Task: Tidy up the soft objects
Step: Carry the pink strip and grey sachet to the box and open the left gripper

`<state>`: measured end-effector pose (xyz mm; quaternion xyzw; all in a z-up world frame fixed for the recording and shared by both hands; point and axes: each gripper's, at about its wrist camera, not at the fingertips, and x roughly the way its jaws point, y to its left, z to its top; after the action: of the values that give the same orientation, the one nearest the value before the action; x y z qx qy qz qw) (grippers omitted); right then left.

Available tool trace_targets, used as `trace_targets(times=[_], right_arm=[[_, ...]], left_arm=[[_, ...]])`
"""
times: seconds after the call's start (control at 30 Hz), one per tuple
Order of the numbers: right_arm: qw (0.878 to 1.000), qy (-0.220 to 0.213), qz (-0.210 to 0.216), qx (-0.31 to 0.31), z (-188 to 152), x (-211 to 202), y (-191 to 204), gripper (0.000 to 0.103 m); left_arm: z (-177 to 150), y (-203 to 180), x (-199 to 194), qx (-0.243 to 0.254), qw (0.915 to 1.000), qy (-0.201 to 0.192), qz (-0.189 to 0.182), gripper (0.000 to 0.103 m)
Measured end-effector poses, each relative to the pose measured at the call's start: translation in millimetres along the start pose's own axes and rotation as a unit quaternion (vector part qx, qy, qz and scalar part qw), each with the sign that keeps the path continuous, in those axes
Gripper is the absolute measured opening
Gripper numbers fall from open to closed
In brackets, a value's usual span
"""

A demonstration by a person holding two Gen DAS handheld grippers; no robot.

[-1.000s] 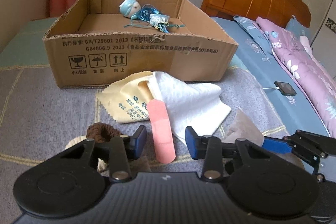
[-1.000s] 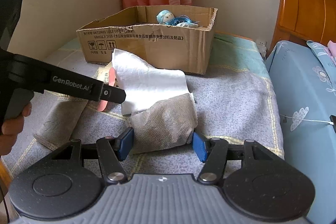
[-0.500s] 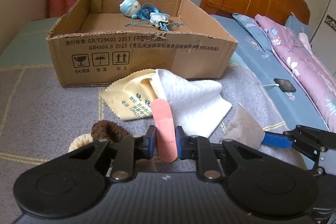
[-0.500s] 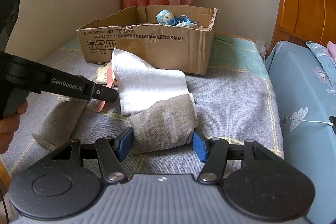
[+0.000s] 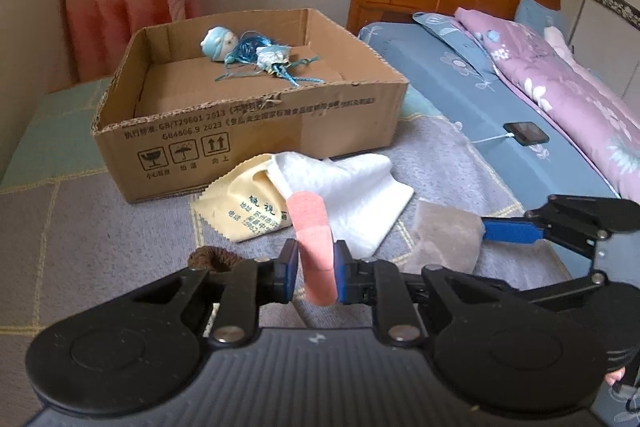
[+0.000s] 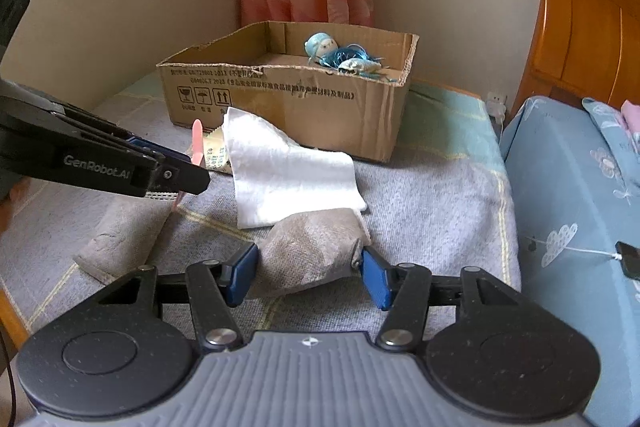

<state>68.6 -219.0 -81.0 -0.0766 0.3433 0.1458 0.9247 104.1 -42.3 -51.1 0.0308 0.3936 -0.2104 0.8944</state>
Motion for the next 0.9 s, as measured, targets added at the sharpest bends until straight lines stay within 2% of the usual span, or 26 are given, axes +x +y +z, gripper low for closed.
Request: trace_targets(times=[0.1,0.17,0.2,0.27,0.5,0.53,0.67,0.77,0.9], right_arm=[[1.0,0.019,0.003,-0.015,-1.0,2.0,2.0,0.064],[1.0,0.022,0.003,-0.02,-2.4,1.0,1.3,0.083],[1.0,0.015,0.007,-0.02,-2.8,-0.9,-0.3,0.086],[1.0,0.006,0.022,-0.016,-1.0,-1.8,-4.1,0.087],[0.999,0.031,0.038,-0.019,0.1,22.4,-8.7,0.087],[0.999,0.033,0.035,-0.024,0.2,23.9,-7.4,0.086],[0.999,0.039,0.017,-0.033,2.0,24.1,-4.8,0.065],[0.999,0.041,0.014,-0.022,4.1,20.2,-7.3,0.059],[0.999,0.03,0.011,-0.013,9.3,8.6,-10.3,0.057]], left_arm=[[-1.7,-0.5,-4.4,0.003,1.0,-0.002,-0.003,0.017],[-2.5,-0.8,-5.8,0.004,1.0,-0.001,-0.004,0.017],[-2.7,-1.5,-6.4,0.007,1.0,0.0,-0.003,0.017],[-2.8,-2.3,-7.5,0.009,1.0,0.0,-0.003,0.017],[-1.7,-2.8,-9.4,0.012,0.9999,0.002,-0.004,0.017],[-1.5,-2.5,-9.0,0.013,0.9999,0.004,-0.005,0.017],[-0.8,-3.9,-10.2,0.022,0.9997,0.008,-0.005,0.017],[0.9,-5.7,-12.3,0.03,0.9995,0.013,-0.004,0.017],[6.6,-6.5,-20.9,0.045,0.9989,0.012,0.001,0.017]])
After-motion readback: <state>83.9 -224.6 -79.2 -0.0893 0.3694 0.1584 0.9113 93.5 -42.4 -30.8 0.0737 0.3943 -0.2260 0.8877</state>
